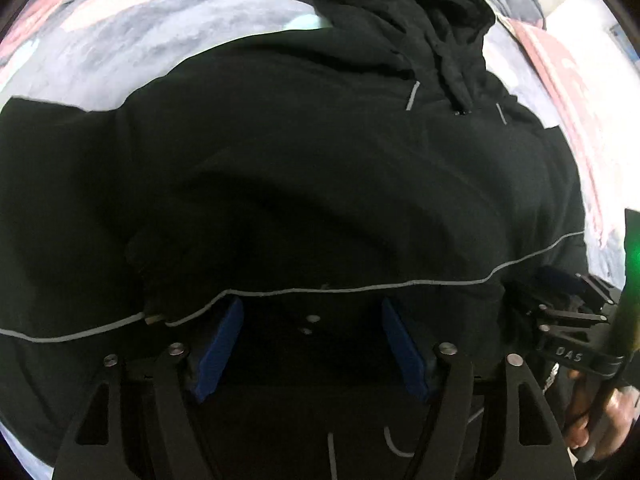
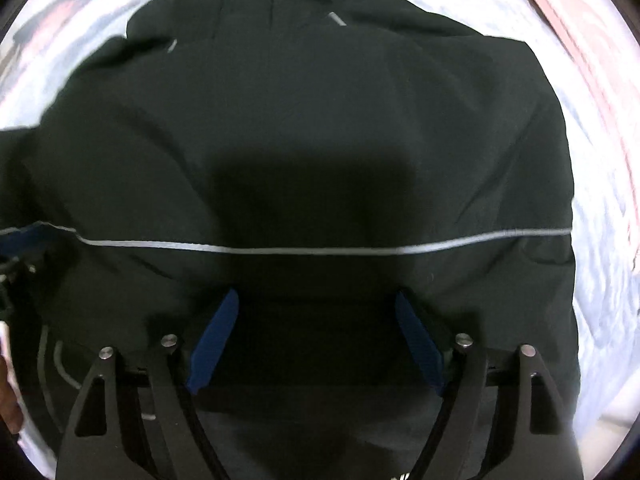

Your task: Fold large clothes

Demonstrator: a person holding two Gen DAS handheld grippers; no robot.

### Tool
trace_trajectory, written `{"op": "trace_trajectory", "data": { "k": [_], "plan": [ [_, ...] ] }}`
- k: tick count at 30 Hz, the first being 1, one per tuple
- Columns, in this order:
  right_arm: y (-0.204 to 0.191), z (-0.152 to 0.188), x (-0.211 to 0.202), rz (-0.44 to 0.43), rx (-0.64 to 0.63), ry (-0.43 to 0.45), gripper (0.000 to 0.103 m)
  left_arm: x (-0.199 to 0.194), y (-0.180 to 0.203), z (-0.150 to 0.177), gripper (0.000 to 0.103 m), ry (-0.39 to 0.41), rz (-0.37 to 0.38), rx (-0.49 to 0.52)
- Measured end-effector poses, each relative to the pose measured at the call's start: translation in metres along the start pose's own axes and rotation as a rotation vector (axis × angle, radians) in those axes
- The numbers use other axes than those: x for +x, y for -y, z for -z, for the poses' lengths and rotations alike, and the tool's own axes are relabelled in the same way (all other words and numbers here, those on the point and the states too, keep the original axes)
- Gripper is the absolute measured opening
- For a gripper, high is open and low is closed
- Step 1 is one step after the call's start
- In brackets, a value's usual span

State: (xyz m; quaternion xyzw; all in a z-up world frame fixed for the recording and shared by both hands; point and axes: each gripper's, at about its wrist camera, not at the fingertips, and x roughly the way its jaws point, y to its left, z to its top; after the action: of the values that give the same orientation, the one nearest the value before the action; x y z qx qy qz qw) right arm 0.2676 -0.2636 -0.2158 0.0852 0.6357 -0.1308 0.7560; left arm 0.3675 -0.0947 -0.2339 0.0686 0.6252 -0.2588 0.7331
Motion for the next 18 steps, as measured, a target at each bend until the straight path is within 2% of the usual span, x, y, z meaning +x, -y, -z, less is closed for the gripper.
{"op": "trace_trajectory", "data": {
  "k": [2,4,7,9,12,15,18],
  "plan": [
    [0.0,-0.003,0.0,0.003,0.004,-0.023,0.085,-0.005,0.003,-0.002,0.074,-0.004,-0.006,0.007],
    [0.002,-0.005,-0.002,-0.003,0.0,-0.048,0.085,-0.02,0.002,-0.001,0.074,0.02,0.045,-0.007],
    [0.005,-0.009,-0.013,-0.004,0.003,-0.074,0.085,-0.059,-0.018,0.012,0.074,0.087,0.14,-0.069],
    [0.012,-0.014,-0.027,-0.019,0.008,-0.075,0.085,-0.085,-0.038,0.022,0.074,0.142,0.15,-0.113],
    [0.012,-0.003,-0.046,-0.026,0.012,-0.059,0.085,-0.129,-0.094,0.044,0.075,0.238,0.119,-0.232],
    [0.011,0.011,-0.066,-0.029,0.018,-0.051,0.085,-0.162,-0.169,0.064,0.075,0.308,0.027,-0.385],
    [0.007,0.018,-0.084,-0.029,0.018,-0.042,0.085,-0.195,-0.263,0.087,0.075,0.362,-0.04,-0.574]
  ]
}}
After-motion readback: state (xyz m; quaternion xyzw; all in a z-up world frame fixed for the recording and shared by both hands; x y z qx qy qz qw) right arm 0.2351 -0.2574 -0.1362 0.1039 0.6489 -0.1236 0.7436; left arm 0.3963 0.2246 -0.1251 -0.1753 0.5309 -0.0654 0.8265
